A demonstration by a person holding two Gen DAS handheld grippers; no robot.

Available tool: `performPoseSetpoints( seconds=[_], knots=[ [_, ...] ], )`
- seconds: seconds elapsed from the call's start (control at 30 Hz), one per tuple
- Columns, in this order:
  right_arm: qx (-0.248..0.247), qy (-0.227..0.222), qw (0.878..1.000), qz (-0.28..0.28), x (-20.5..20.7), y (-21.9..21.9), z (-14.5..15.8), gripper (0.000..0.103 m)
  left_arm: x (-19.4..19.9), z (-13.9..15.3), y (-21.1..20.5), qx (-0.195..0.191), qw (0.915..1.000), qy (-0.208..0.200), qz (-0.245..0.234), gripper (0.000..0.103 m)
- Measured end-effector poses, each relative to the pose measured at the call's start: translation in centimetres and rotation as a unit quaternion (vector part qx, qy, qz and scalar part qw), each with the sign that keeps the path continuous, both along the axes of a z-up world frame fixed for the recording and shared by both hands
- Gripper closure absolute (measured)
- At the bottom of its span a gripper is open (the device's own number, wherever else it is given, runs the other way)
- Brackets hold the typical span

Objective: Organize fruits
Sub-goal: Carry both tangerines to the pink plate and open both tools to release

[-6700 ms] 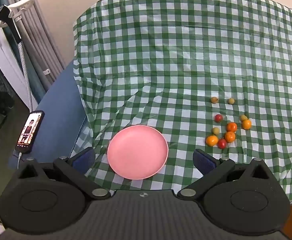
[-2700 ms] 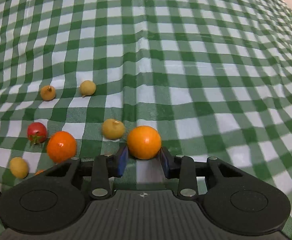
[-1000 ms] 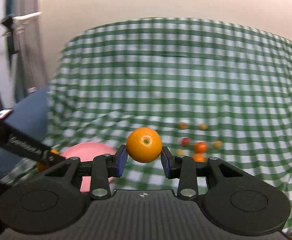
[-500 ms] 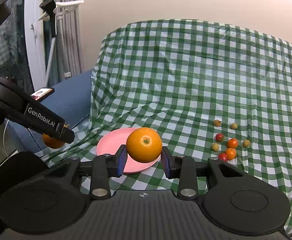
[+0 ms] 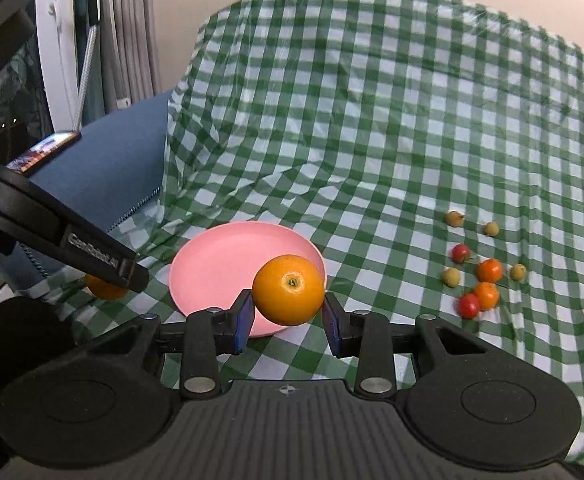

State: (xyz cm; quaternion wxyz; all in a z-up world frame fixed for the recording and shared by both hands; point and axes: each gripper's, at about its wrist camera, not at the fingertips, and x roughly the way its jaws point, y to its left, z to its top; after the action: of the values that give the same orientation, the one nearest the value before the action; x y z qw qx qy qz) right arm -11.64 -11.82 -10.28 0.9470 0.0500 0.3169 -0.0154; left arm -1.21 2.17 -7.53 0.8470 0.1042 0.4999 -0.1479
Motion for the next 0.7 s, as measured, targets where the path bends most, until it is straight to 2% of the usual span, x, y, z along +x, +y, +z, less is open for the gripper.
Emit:
performPoseSetpoints(
  seconds=[0.23, 0.4, 0.53, 0.57, 0.6, 0.63, 0.67, 0.7],
  knots=[
    [-0.002, 0.039, 0.999, 0.020, 5.8, 0.8, -4.1, 0.065, 6.0, -4.1, -0.5, 0.011, 0.9995, 0.029, 0.010, 0.063],
    [-0.011, 0.085, 0.996, 0.035, 9.2, 1.2, -7.8, 0.065, 8.9, -6.8, -1.8, 0.028, 0.9989, 0.039, -0.004, 0.063],
    [-0.013, 0.104, 0.994, 0.043, 10.5, 1.2, -9.2, 0.065, 10.4, -9.0, -2.9, 0.037, 0.9976, 0.054, -0.023, 0.062],
    [-0.017, 0.100, 0.994, 0.044, 10.7, 1.2, -9.2, 0.064, 10.6, -9.1, -3.0, 0.035, 0.9976, 0.053, -0.027, 0.057],
    [-0.017, 0.098, 0.994, 0.043, 10.7, 1.1, -9.0, 0.064, 10.7, -9.0, -3.0, 0.032, 0.9978, 0.050, -0.028, 0.048],
    [-0.014, 0.095, 0.995, 0.041, 10.7, 1.0, -8.6, 0.058, 10.9, -8.5, -2.9, 0.028, 0.9983, 0.045, -0.026, 0.017],
    [-0.011, 0.092, 0.995, 0.037, 10.6, 0.9, -8.3, 0.051, 10.8, -7.9, -2.8, 0.023, 0.9989, 0.036, -0.020, 0.001],
    [-0.010, 0.089, 0.996, 0.031, 10.4, 0.7, -7.7, 0.035, 10.5, -7.1, -2.5, 0.015, 0.9996, 0.019, -0.012, 0.000]
  ],
)
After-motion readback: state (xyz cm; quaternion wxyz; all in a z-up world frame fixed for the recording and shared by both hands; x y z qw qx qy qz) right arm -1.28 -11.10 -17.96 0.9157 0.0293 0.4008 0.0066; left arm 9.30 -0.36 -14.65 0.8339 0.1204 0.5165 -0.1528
